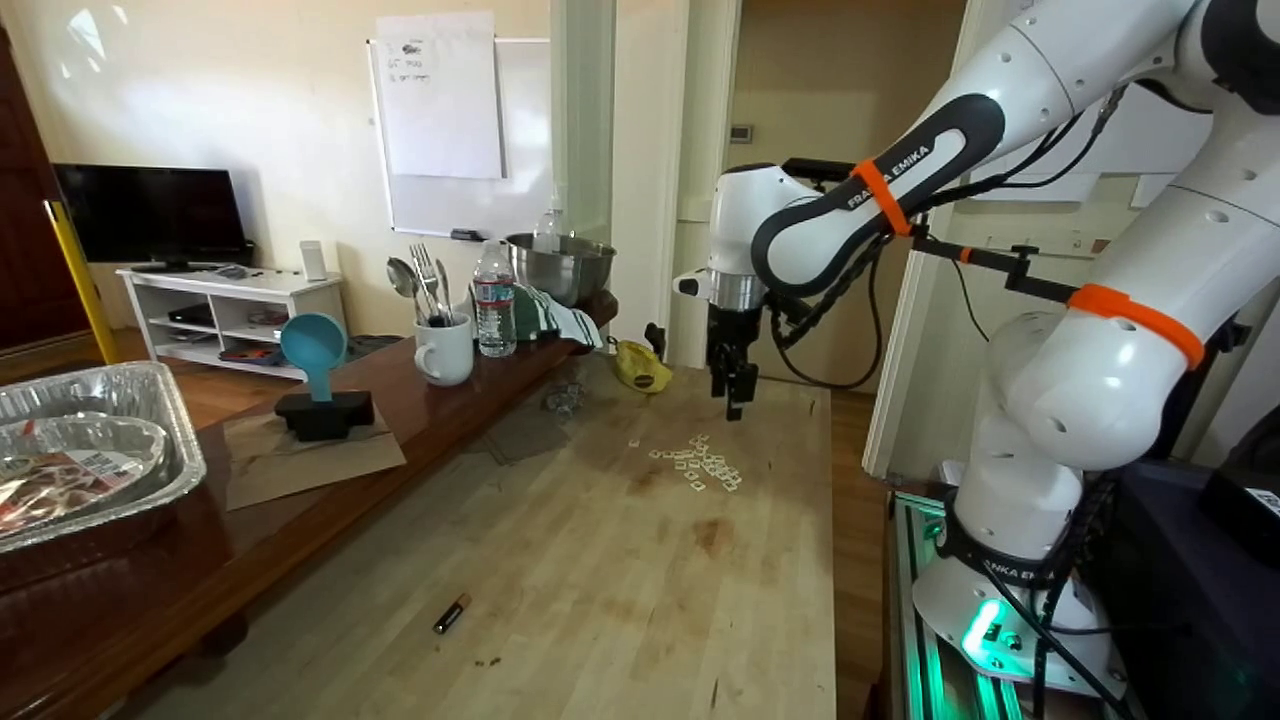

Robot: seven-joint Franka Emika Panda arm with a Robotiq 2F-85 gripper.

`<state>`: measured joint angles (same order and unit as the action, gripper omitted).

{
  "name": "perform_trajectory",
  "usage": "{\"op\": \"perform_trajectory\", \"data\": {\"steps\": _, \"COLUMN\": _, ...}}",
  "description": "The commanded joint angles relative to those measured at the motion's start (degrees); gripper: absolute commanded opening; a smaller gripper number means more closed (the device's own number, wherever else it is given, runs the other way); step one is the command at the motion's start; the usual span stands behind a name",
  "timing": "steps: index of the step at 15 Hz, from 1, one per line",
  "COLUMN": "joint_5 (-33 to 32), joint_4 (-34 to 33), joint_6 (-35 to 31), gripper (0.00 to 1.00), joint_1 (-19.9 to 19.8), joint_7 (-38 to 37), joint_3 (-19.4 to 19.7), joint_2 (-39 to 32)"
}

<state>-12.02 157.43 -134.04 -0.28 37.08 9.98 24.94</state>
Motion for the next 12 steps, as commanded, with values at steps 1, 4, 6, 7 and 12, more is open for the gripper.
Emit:
{"op": "perform_trajectory", "data": {"steps": 1, "joint_5": -2.54, "joint_4": -0.01, "joint_6": -5.58, "gripper": 0.42, "joint_1": -0.83, "joint_7": -0.94, "joint_3": -1.03, "joint_2": -4.70}}
{"op": "perform_trajectory", "data": {"steps": 4, "joint_5": -2.18, "joint_4": 0.04, "joint_6": -9.60, "gripper": 0.19, "joint_1": -0.95, "joint_7": 0.19, "joint_3": -0.43, "joint_2": -7.70}}
{"op": "perform_trajectory", "data": {"steps": 6, "joint_5": -0.45, "joint_4": 0.06, "joint_6": -12.84, "gripper": 0.04, "joint_1": -0.76, "joint_7": 1.21, "joint_3": 0.39, "joint_2": -9.41}}
{"op": "perform_trajectory", "data": {"steps": 7, "joint_5": 1.82, "joint_4": 0.07, "joint_6": -15.23, "gripper": 0.01, "joint_1": -0.23, "joint_7": 2.05, "joint_3": 1.26, "joint_2": -10.32}}
{"op": "perform_trajectory", "data": {"steps": 12, "joint_5": 6.42, "joint_4": 0.13, "joint_6": -19.71, "gripper": 0.01, "joint_1": -0.49, "joint_7": 2.63, "joint_3": 1.22, "joint_2": -11.20}}
